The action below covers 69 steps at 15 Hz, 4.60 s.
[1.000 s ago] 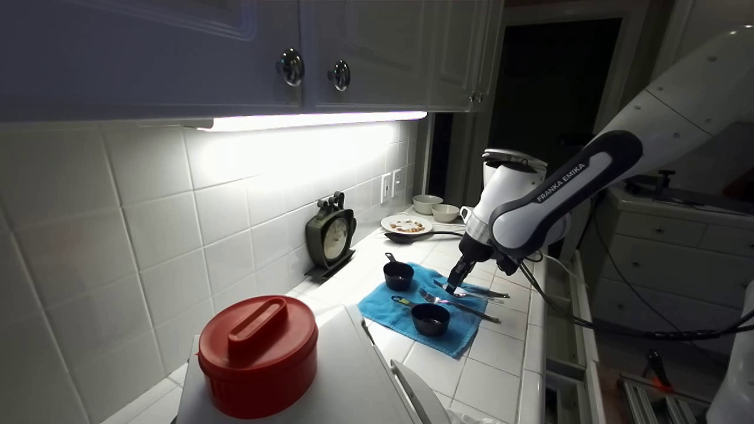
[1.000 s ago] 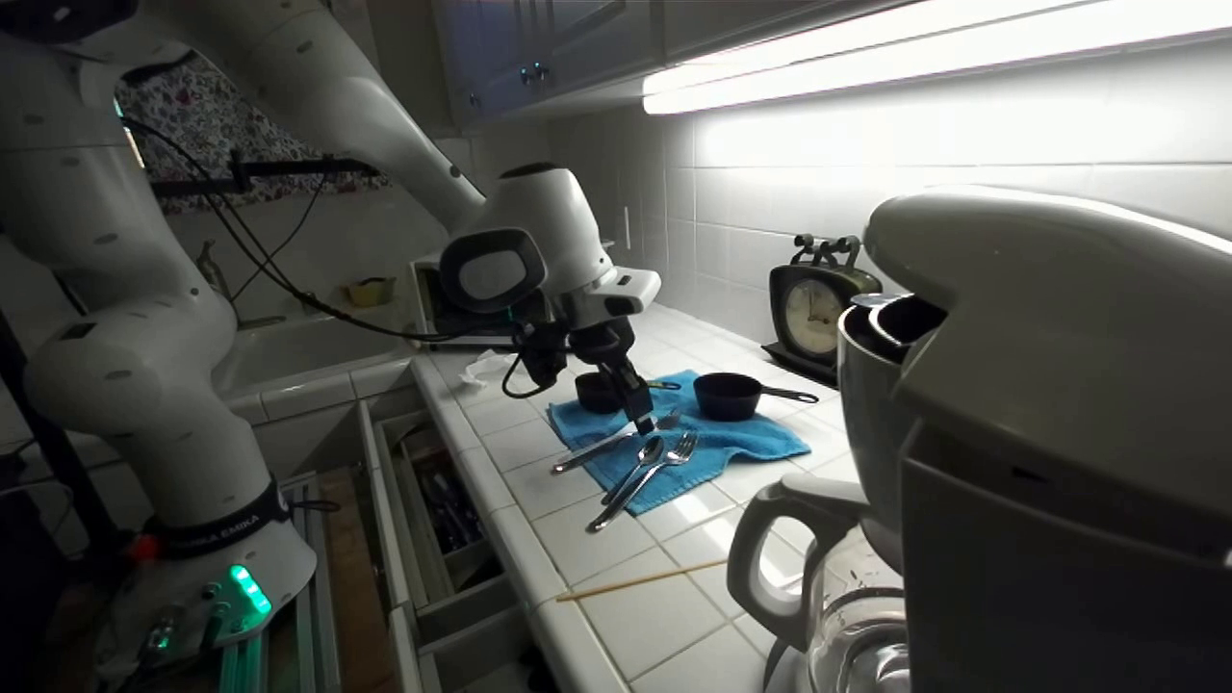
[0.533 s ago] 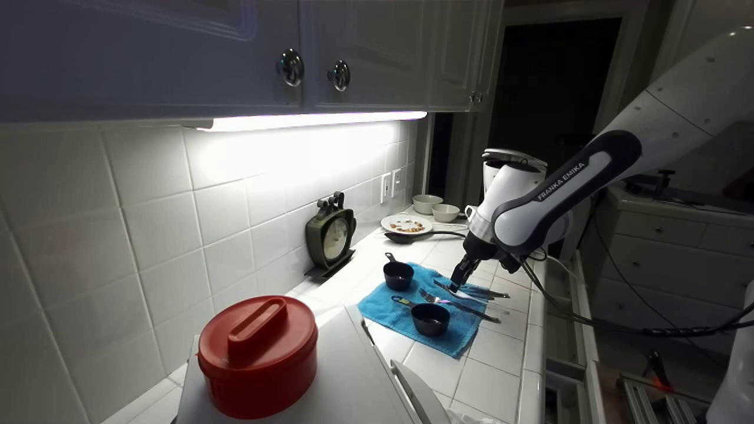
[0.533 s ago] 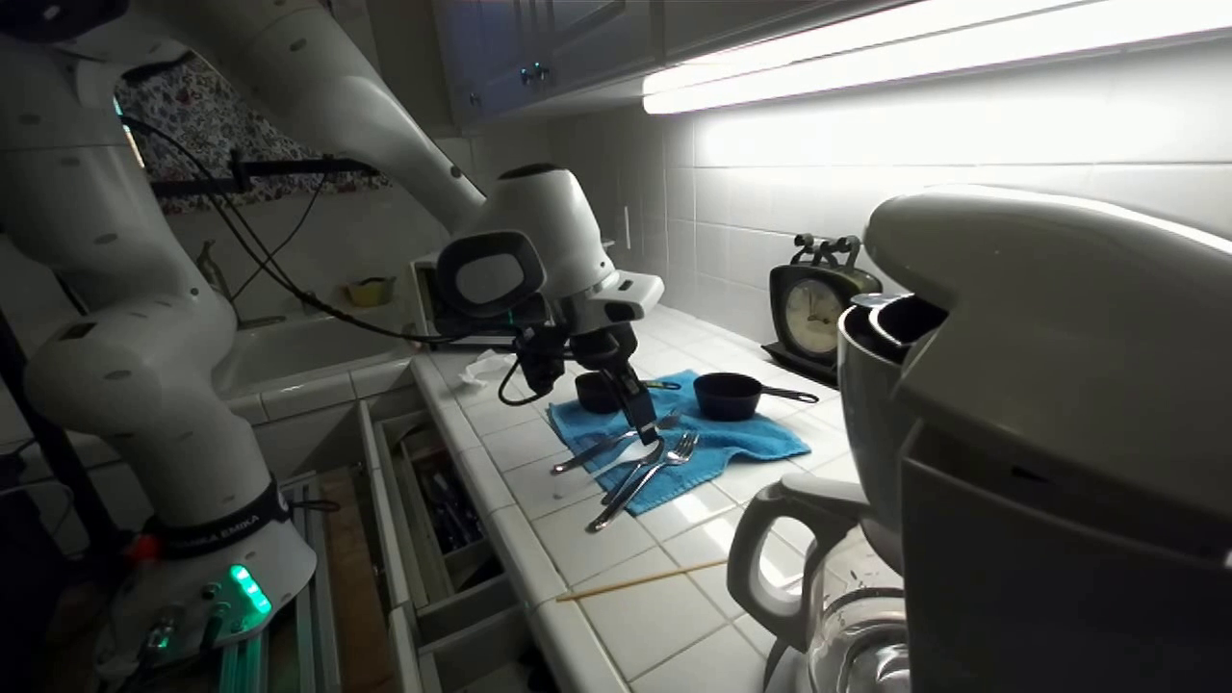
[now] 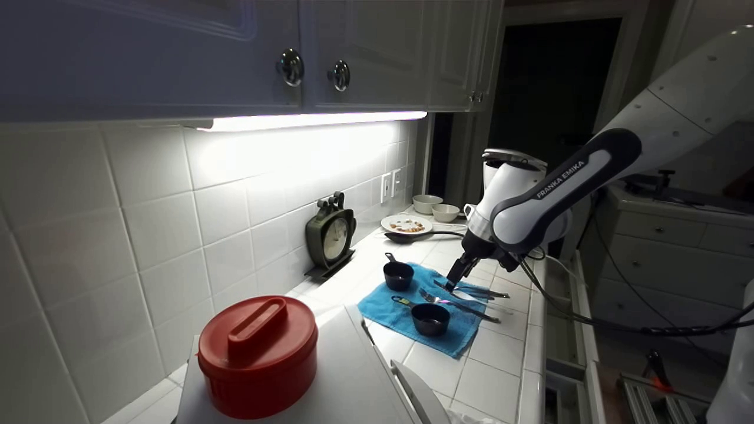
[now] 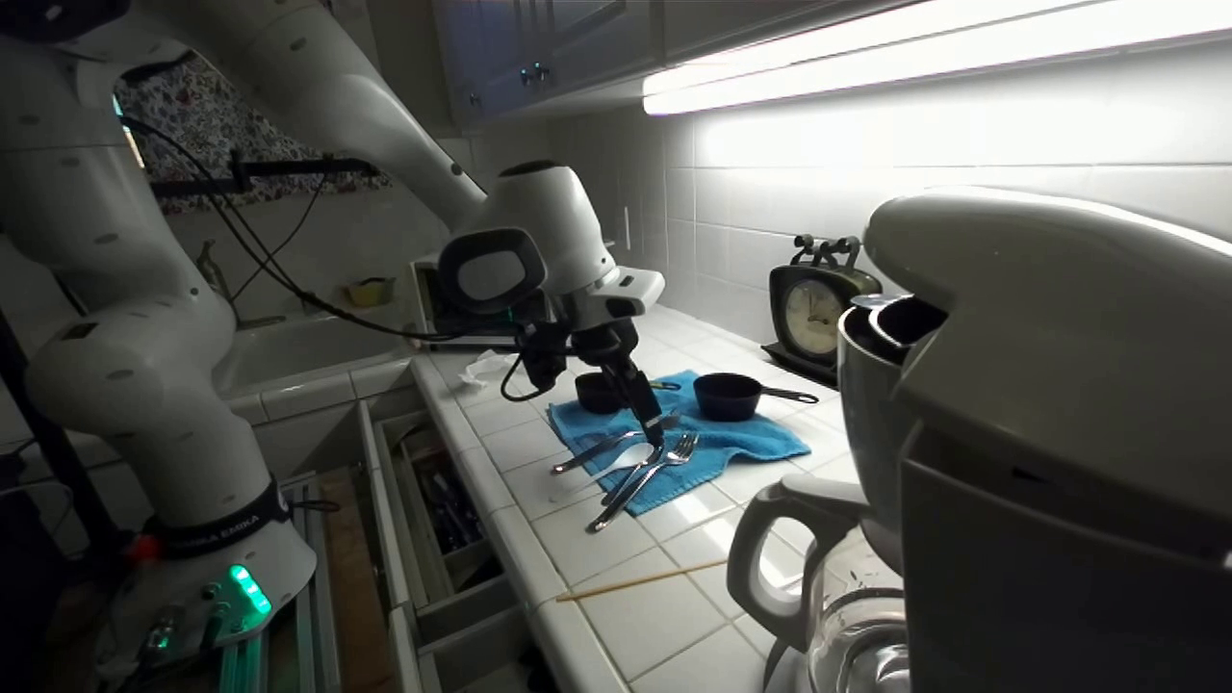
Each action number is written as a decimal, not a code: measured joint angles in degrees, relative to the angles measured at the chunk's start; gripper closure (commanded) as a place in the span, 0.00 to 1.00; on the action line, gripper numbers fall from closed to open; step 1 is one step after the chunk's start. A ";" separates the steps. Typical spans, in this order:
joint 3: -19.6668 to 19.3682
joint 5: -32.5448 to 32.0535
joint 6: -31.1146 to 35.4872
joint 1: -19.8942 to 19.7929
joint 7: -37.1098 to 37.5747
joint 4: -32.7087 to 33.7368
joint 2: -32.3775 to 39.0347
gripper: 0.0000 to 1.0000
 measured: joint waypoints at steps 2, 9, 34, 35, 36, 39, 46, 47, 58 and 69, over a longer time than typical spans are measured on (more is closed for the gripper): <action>0.08 0.11 0.00 0.66 0.04 0.24 0.00 0.00; 0.53 6.96 0.26 2.47 -4.83 2.82 1.53 0.01; 1.56 9.70 -15.10 2.29 15.16 19.53 13.39 0.08; 1.56 9.70 -15.81 2.30 15.82 20.02 13.76 0.14; 1.57 9.70 -16.48 2.30 16.55 20.53 14.12 0.11; 1.57 9.70 -18.29 2.41 18.94 22.04 15.22 0.13; 1.57 9.70 -20.55 2.66 23.97 24.88 17.46 0.53; 1.57 9.70 -20.82 2.68 24.41 25.20 17.70 0.62; 1.56 9.69 -23.07 2.68 25.78 27.53 18.60 0.93; 1.56 9.69 -25.61 2.70 25.80 28.49 18.76 0.57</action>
